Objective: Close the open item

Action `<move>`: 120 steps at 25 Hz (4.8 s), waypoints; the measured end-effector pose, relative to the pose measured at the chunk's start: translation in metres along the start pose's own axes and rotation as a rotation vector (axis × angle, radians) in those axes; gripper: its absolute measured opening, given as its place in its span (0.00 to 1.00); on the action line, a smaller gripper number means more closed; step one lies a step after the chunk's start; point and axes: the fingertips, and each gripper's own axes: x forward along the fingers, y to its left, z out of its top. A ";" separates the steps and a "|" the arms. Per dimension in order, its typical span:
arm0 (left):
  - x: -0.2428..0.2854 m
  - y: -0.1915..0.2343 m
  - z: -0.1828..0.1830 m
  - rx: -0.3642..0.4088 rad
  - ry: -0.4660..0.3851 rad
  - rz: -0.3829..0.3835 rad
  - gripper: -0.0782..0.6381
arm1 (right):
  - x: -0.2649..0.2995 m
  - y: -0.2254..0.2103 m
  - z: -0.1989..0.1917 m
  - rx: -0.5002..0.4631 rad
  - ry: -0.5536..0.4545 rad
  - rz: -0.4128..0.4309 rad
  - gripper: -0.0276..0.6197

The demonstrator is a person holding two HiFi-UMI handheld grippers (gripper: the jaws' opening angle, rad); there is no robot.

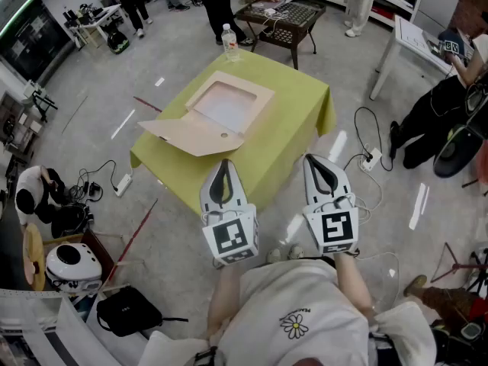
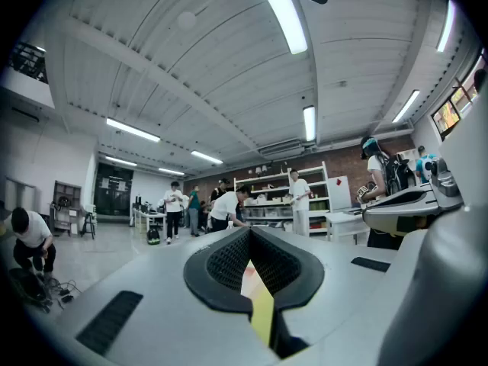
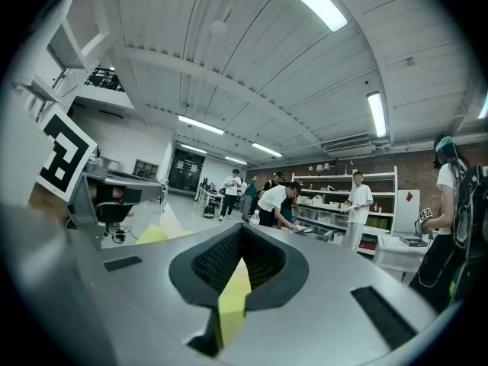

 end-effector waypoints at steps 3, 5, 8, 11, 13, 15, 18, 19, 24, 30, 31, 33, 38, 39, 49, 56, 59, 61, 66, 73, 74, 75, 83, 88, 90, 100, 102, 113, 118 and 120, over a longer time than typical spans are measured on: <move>0.004 -0.002 0.001 -0.004 -0.001 0.003 0.13 | 0.000 -0.004 -0.003 0.046 0.017 -0.001 0.06; 0.005 -0.002 0.002 -0.013 -0.008 0.007 0.13 | 0.000 -0.006 -0.004 0.063 0.016 0.001 0.06; 0.006 -0.005 0.003 -0.024 -0.013 0.007 0.13 | 0.000 -0.006 -0.008 0.089 0.023 0.030 0.06; 0.006 -0.010 0.001 -0.028 -0.005 0.003 0.13 | -0.001 -0.002 -0.014 0.138 0.010 0.106 0.06; 0.007 -0.013 -0.001 -0.027 0.001 0.004 0.13 | -0.003 -0.003 -0.015 0.165 -0.021 0.120 0.06; 0.007 -0.017 -0.001 -0.025 -0.001 0.005 0.13 | -0.006 -0.007 -0.019 0.169 -0.012 0.111 0.06; 0.008 -0.025 -0.001 -0.027 -0.006 0.007 0.13 | -0.011 -0.016 -0.032 0.093 0.022 0.118 0.06; 0.010 -0.029 0.000 -0.026 -0.011 0.010 0.13 | -0.012 -0.022 -0.036 0.076 0.028 0.110 0.06; 0.007 -0.049 0.007 -0.010 -0.038 0.029 0.13 | -0.025 -0.060 -0.051 0.138 0.048 0.069 0.06; 0.009 -0.058 -0.003 -0.007 -0.015 0.064 0.13 | -0.025 -0.075 -0.069 0.167 0.050 0.091 0.06; 0.013 -0.060 -0.004 -0.005 -0.012 0.064 0.13 | -0.023 -0.077 -0.071 0.167 0.050 0.097 0.06; 0.024 -0.068 -0.006 0.015 -0.015 0.060 0.13 | -0.014 -0.085 -0.078 0.167 0.048 0.102 0.06; 0.063 -0.070 -0.005 0.078 -0.046 0.056 0.13 | 0.021 -0.089 -0.087 0.175 0.038 0.138 0.06; 0.074 -0.066 -0.002 0.077 -0.058 0.060 0.13 | 0.030 -0.090 -0.085 0.168 0.035 0.146 0.06; 0.190 -0.065 0.016 0.097 -0.124 0.045 0.13 | 0.132 -0.137 -0.070 0.085 -0.019 0.194 0.06; 0.272 -0.047 0.025 0.068 -0.159 0.050 0.13 | 0.228 -0.140 -0.067 0.066 -0.022 0.299 0.06; 0.301 -0.020 0.027 0.041 -0.161 0.107 0.13 | 0.276 -0.139 -0.046 0.033 -0.072 0.350 0.06; 0.314 -0.003 0.028 0.022 -0.164 0.158 0.13 | 0.303 -0.135 -0.036 0.015 -0.101 0.386 0.06; 0.321 0.035 0.022 -0.004 -0.131 0.275 0.13 | 0.351 -0.108 -0.021 -0.023 -0.154 0.495 0.06; 0.299 0.081 0.015 -0.010 -0.067 0.448 0.13 | 0.373 -0.059 0.010 0.021 -0.205 0.716 0.06; 0.295 0.085 0.013 -0.007 -0.056 0.470 0.13 | 0.376 -0.055 0.011 0.016 -0.211 0.731 0.06; 0.291 0.087 0.011 -0.008 -0.048 0.495 0.13 | 0.379 -0.052 0.010 0.016 -0.208 0.749 0.06; 0.269 0.096 0.006 -0.059 -0.016 0.755 0.13 | 0.408 -0.046 0.022 0.020 -0.228 0.929 0.06; 0.263 0.095 0.012 -0.071 -0.052 0.842 0.13 | 0.419 -0.047 0.021 0.035 -0.226 0.997 0.06; 0.264 0.093 0.010 -0.094 -0.061 0.854 0.13 | 0.420 -0.047 0.021 0.038 -0.241 1.022 0.06; 0.268 0.101 0.005 -0.095 -0.021 0.898 0.13 | 0.422 -0.040 0.012 0.046 -0.224 1.079 0.06; 0.260 0.108 0.003 -0.111 -0.030 0.932 0.25 | 0.424 -0.037 0.009 0.041 -0.212 1.090 0.06; 0.129 0.147 -0.050 -0.249 -0.021 1.233 0.51 | 0.405 -0.007 -0.008 0.031 -0.137 1.187 0.06; 0.088 0.151 -0.086 -0.378 -0.003 1.298 0.52 | 0.396 0.007 -0.012 0.012 -0.129 1.246 0.06; 0.081 0.151 -0.106 -0.473 -0.014 1.278 0.52 | 0.391 0.010 -0.015 0.006 -0.125 1.256 0.06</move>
